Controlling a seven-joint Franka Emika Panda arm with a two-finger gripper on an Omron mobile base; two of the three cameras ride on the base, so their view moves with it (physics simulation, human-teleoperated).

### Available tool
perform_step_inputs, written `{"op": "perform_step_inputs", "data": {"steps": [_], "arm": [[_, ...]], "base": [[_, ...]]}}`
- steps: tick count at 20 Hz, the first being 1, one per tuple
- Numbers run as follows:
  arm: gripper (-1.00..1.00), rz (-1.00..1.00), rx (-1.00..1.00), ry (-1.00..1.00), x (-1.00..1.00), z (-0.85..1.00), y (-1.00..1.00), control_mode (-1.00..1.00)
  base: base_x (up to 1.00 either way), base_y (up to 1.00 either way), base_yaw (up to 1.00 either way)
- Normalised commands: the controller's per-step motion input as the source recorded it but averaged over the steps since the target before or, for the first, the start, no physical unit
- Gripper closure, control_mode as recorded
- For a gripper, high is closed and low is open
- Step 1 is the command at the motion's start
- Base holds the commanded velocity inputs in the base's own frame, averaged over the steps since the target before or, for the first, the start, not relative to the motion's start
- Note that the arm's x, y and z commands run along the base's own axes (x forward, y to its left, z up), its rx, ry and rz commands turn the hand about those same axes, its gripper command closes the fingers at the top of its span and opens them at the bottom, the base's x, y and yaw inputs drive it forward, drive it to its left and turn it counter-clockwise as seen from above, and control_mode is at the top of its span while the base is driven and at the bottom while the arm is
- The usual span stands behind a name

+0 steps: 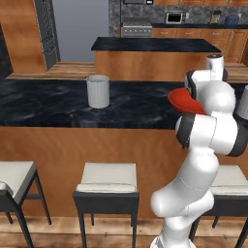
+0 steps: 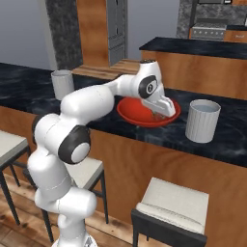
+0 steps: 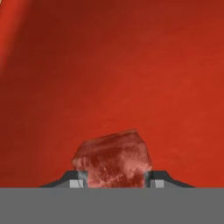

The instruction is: There are four ice cubes in the ice bowl. Place two ice cubes in each glass of water.

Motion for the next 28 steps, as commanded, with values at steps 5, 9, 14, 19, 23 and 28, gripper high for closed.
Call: {"op": "perform_step_inputs", "data": {"steps": [5,9,14,19,23,28], "arm": [[1.00,0.20,0.05,0.00,-0.41,-0.51,-0.28,-1.00],[1.00,0.10,0.04,-0.01,0.00,-0.15,0.17,-1.00],[1.00,0.11,0.05,-0.02,0.03,0.55,0.57,-1.00],[1.00,0.00,0.00,-0.10,-0.18,0.86,-0.38,-1.00],[1.00,0.00,0.00,-0.19,-0.27,0.73,-0.97,-1.00],[1.00,-0.03,0.00,-0.22,-0.21,0.50,-0.92,-1.00]], "base": [[0.00,0.00,0.00],[0.00,0.00,0.00],[0.00,0.00,0.00],[0.00,0.00,0.00],[0.00,0.00,0.00],[0.00,0.00,0.00]]}}
